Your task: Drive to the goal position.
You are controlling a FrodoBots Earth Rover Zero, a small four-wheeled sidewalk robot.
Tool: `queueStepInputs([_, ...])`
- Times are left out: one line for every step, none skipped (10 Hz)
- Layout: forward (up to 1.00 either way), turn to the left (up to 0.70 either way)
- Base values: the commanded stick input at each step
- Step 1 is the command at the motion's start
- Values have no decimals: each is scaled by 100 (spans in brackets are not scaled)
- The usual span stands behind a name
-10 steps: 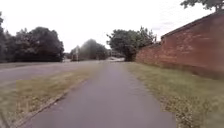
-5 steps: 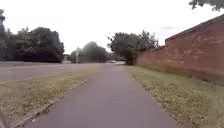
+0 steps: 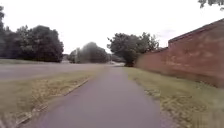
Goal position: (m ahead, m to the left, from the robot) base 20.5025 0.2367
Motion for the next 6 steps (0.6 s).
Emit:
queueStepInputs([100, 0])
queueStepInputs([100, 0])
queueStepInputs([100, 0])
queueStepInputs([100, 0])
queueStepInputs([100, 0])
queueStepInputs([100, 0])
